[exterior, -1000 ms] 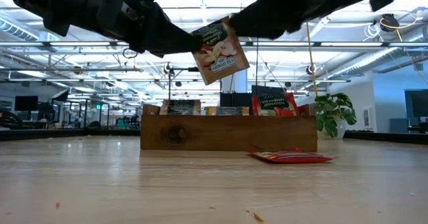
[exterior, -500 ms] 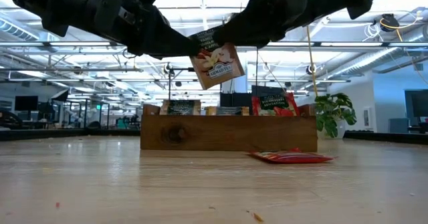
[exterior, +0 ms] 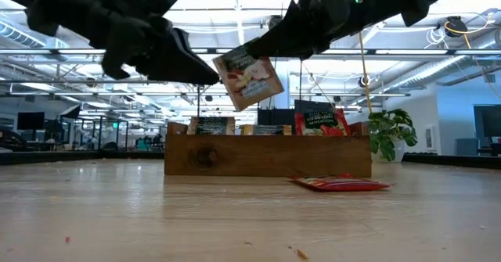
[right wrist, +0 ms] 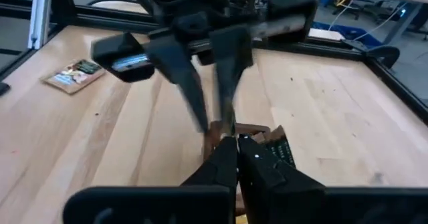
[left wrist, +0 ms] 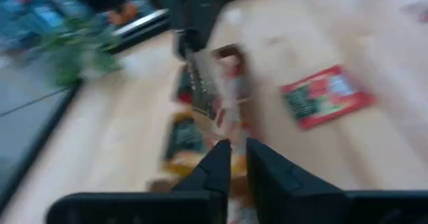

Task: Pick & Place Tea
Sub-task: Put the brown tea bag into the left section of the wooden organizer

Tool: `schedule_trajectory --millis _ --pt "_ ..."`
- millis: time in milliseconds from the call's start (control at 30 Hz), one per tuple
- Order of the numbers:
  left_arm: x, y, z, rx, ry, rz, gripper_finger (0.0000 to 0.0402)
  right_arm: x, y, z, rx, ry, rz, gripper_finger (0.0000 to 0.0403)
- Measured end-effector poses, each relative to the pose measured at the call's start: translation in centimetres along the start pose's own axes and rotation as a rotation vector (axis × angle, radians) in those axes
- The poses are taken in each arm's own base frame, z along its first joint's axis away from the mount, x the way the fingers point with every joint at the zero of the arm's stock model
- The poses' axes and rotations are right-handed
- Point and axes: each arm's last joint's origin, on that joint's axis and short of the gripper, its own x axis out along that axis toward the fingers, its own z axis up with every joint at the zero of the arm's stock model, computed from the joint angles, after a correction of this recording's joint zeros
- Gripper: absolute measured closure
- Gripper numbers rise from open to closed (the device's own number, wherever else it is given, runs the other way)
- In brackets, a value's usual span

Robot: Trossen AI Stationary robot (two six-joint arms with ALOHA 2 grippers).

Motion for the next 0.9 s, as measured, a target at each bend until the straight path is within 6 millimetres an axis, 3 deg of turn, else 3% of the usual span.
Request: schedule_trajectory --millis 167,267,433,533,700,900 --pt "-1.6 -0.3 0.2 0.012 0.084 0.169 0.0287 0.0 -0.5 -0.3 0.026 -0.020 0.008 0.0402" --pt "-3.3 -0.6 0.5 0.051 0.114 0.132 0.0255 0.0 -1.2 -0.4 0.054 -0.075 -0.013 0.0402" --pt "-6.6 -1.0 2.5 0.002 0.018 0.100 0.0224 0.0 -2.7 -1.0 0.172 -0.220 0.041 0.0403" --pt "-7.9 -1.3 3.1 -0.010 -0.018 0.086 0.0221 1.3 -2.8 -1.9 0.219 -0.279 0.064 0.0403" --pt "-8.7 -2.0 3.2 0.014 -0.026 0.093 0.0230 5.2 -2.3 -3.9 0.226 -0.213 0.041 0.0403" --pt "-9.0 -2.4 3.2 0.035 -0.024 0.104 0.0251 7.0 -2.4 -4.6 0.228 -0.203 -0.016 0.0403"
